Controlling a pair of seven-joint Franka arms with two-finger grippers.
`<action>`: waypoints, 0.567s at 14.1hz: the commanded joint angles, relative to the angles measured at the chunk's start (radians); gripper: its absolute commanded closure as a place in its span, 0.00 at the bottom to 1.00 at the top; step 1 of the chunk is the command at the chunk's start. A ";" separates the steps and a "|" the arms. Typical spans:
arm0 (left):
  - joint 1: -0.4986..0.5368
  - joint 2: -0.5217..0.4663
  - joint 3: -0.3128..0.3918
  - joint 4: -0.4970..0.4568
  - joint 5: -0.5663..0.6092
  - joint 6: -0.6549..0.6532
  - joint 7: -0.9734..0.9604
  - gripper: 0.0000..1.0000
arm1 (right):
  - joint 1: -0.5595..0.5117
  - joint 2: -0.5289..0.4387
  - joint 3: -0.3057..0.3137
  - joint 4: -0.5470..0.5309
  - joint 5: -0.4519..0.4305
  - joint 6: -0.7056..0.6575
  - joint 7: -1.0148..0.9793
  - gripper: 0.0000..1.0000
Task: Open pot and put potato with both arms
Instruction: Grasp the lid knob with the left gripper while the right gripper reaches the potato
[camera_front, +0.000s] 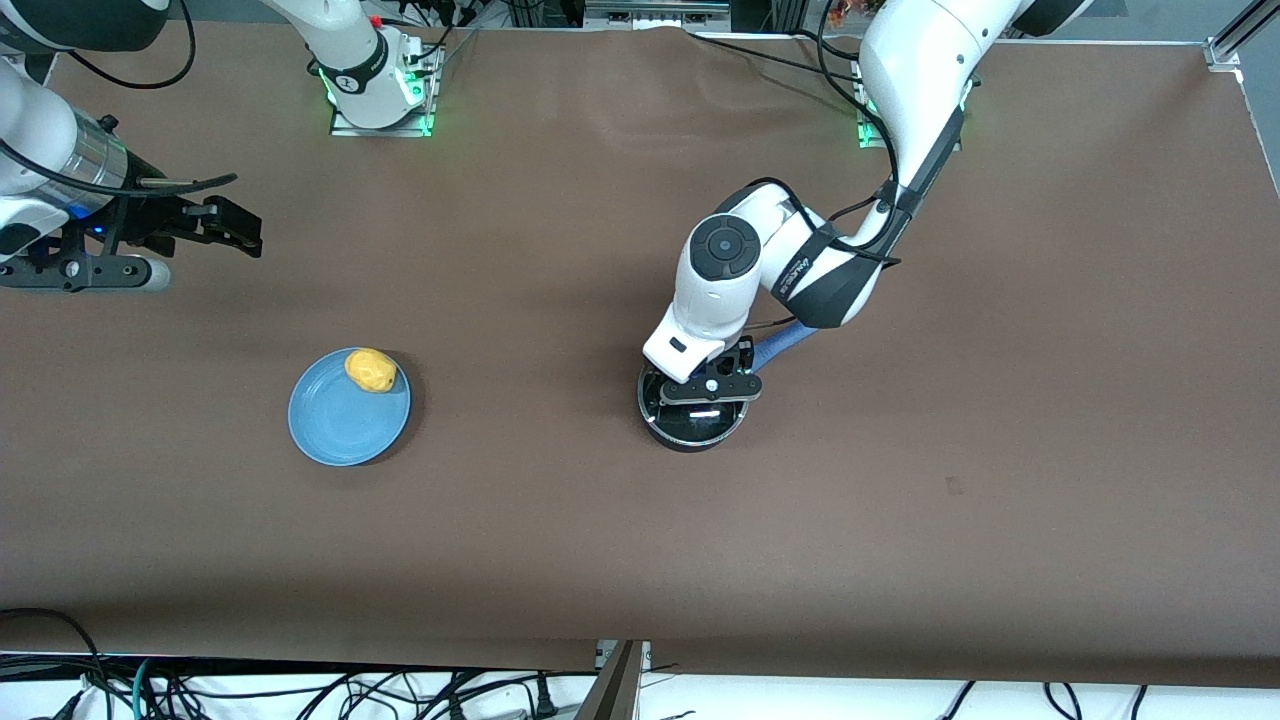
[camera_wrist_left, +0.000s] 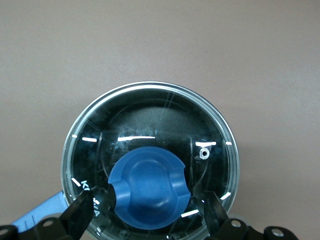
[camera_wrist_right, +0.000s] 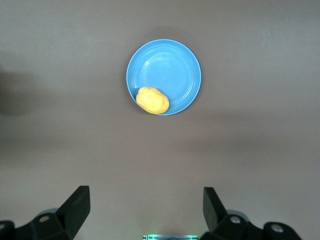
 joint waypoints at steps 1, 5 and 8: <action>-0.013 0.017 0.001 0.026 0.035 -0.003 -0.020 0.23 | 0.001 0.007 0.001 0.013 0.013 -0.002 0.005 0.00; -0.011 0.015 0.003 0.037 0.035 -0.003 -0.021 0.45 | 0.008 0.047 0.009 0.012 0.010 -0.016 -0.004 0.00; -0.002 0.002 0.004 0.044 0.026 -0.012 -0.020 0.50 | 0.005 0.105 0.009 0.007 0.013 -0.017 -0.025 0.00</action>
